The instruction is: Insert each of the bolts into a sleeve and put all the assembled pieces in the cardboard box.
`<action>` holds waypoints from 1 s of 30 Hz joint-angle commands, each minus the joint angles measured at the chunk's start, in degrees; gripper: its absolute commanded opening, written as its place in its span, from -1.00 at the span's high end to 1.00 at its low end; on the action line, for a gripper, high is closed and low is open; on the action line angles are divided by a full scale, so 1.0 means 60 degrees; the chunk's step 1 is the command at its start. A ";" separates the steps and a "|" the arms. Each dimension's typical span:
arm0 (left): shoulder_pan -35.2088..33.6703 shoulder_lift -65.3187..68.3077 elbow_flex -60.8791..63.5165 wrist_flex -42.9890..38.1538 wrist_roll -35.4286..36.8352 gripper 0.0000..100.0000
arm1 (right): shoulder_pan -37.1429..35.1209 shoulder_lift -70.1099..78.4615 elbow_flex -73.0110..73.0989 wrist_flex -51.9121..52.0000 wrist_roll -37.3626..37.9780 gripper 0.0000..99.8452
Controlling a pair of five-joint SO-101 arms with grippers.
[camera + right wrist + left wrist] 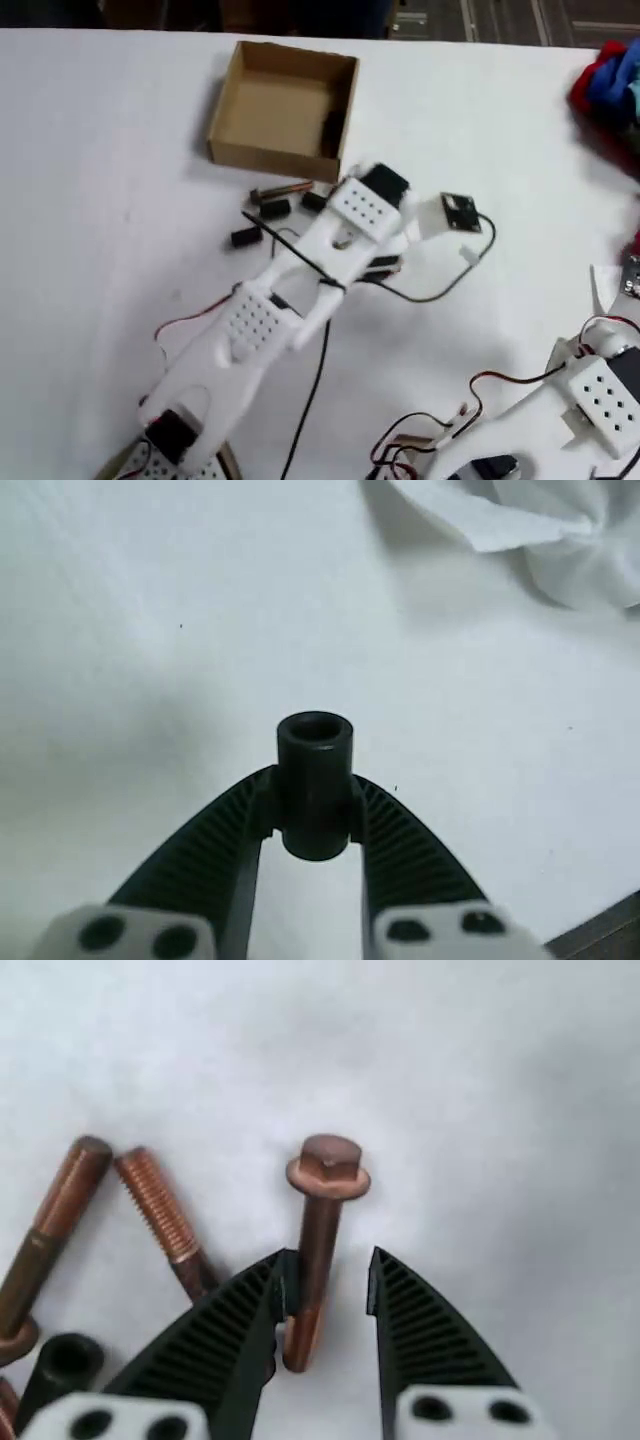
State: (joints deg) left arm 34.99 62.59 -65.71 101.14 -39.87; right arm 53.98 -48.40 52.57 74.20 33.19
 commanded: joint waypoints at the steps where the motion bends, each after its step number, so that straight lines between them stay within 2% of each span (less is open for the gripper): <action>1: 0.0205 0.0176 -0.0725 -0.0044 -0.0234 0.72 | 0.0198 -0.0286 -0.0044 -0.0051 0.0088 0.95; 7: 0.0190 0.0894 -0.1209 -0.0293 -0.0249 0.72 | 0.0623 -0.0286 -0.0044 0.0139 0.0103 0.95; 13: 0.0249 0.1495 -0.1678 -0.0249 -0.0205 0.74 | 0.0549 -0.0286 -0.0059 0.0154 0.0103 0.95; 16: 0.0117 0.1495 -0.1971 -0.0088 -0.0073 0.98 | 0.0535 -0.0286 -0.0044 0.0154 0.0103 0.95; 17: 0.0029 0.1436 -0.2205 0.0073 0.0176 0.93 | 0.0535 -0.0286 -0.0044 0.0154 0.0103 0.95; 23: -0.1026 -0.0015 -0.3348 0.0220 0.2681 0.95 | -0.0168 -0.0286 0.0073 0.0110 0.0015 0.95; 27: -0.1451 -0.1700 -0.3143 0.0234 0.3619 0.95 | -0.1077 -0.0286 0.0352 0.0081 -0.0029 0.95; 30: -0.1641 -0.3165 -0.2484 0.0234 0.4469 0.95 | -0.1985 -0.0286 0.0440 -0.0168 -0.0659 0.95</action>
State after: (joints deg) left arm 26.55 55.74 -81.71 101.49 -17.36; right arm 46.86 -48.40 55.47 74.64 32.31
